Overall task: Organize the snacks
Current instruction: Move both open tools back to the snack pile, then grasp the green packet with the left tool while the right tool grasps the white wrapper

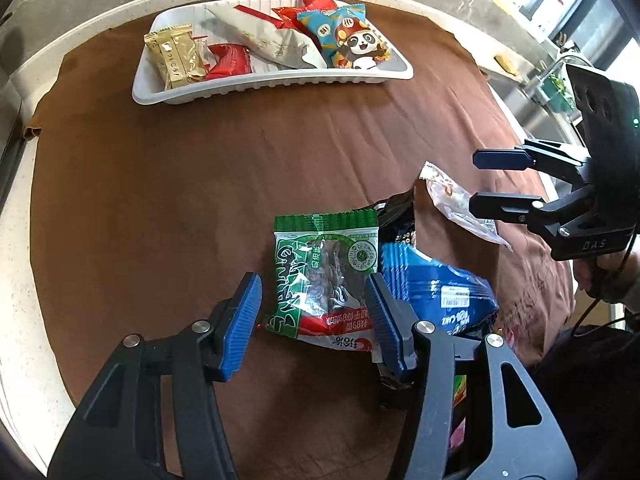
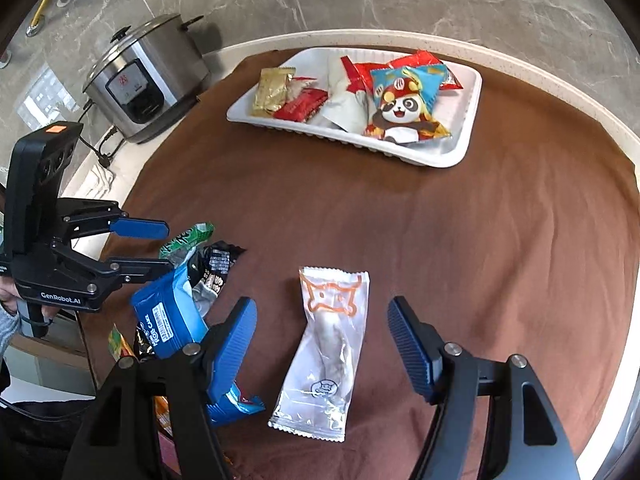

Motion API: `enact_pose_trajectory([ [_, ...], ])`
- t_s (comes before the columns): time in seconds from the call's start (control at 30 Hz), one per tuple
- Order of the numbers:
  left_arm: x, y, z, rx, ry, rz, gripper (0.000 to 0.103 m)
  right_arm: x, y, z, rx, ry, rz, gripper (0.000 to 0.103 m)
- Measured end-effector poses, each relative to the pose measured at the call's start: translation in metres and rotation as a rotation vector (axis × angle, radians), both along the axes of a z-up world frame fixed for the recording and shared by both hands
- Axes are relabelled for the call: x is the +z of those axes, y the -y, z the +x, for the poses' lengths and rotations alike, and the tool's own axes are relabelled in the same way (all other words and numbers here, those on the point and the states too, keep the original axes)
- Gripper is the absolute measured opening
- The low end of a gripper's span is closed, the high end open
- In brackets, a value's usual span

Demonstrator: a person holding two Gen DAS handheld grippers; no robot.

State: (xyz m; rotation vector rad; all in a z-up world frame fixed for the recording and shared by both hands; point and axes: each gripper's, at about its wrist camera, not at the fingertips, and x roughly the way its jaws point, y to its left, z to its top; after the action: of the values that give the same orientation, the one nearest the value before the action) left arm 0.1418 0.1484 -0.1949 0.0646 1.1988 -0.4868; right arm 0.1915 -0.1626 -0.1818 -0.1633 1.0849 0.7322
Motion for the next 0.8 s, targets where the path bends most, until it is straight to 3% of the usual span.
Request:
enact_pose_trajectory([
  [0.57,-0.005,0.010,0.007,-0.073,-0.037,-0.001,0.053,-0.015,-0.012,-0.002,0.047,-0.003,-0.075,0.073],
  [0.73,-0.008,0.013,0.009,-0.071,-0.031,0.008,0.056,-0.022,-0.015,-0.004,0.064,0.000,-0.115,0.073],
  [0.8,-0.009,0.014,0.011,-0.064,-0.028,0.014,0.062,-0.028,-0.018,-0.004,0.071,-0.004,-0.138,0.073],
])
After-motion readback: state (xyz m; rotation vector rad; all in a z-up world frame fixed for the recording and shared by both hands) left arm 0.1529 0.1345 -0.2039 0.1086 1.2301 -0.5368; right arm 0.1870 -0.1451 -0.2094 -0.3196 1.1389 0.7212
